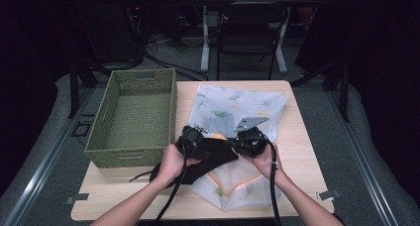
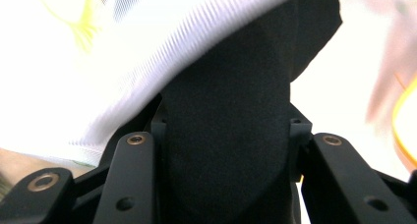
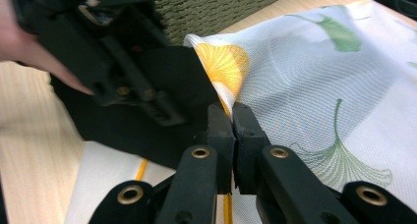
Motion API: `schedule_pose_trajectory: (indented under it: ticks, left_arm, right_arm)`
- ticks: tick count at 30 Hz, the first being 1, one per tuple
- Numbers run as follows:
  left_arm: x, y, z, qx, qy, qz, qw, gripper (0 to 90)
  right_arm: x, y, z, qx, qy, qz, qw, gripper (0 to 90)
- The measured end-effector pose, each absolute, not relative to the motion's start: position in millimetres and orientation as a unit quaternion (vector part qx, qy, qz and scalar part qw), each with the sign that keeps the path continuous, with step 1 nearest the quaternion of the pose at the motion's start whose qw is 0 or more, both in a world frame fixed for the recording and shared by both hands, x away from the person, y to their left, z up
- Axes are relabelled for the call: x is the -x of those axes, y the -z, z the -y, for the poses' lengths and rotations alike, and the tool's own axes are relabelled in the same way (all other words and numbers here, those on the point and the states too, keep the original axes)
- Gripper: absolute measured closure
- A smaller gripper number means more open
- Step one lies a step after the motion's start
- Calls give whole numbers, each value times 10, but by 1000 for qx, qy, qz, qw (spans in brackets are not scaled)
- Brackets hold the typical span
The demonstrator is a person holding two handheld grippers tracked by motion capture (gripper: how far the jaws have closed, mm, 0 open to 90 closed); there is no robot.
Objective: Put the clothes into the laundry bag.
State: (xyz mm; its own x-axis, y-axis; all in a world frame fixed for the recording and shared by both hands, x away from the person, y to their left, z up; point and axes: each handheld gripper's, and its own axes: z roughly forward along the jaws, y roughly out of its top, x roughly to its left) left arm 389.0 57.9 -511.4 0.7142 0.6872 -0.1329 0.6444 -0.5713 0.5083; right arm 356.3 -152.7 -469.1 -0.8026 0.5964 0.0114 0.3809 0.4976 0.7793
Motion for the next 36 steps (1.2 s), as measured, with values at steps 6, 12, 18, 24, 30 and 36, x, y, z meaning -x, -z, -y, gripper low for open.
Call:
schedule_pose_trajectory:
  ticks: [6,12,18,24,30,36]
  left_arm:
    - [-3912,5292,-492,-896,-56,-363,250,493]
    - [-3768,5173,-476,-916,-92,-309,240,313]
    - [-3637,5045,-586,-916,-96,-299,250,180]
    - [-3510,5038,-752,-917,-94,-301,246,181]
    - [-3504,5205,-826,-919,-71,-308,234,237]
    - [-3574,5389,-786,-921,-69,-309,227,333]
  right_arm:
    - [-3559,4767,1509,-286,-397,-863,122,884]
    - [-3571,4790,1546,-290,-395,-863,120,884]
    - [-3569,4784,1554,-291,-396,-863,121,884]
    - [-3574,4787,1563,-292,-395,-863,120,884]
    - [-3579,4801,1548,-291,-391,-865,118,884]
    - [-3580,4841,1533,-293,-384,-868,114,883]
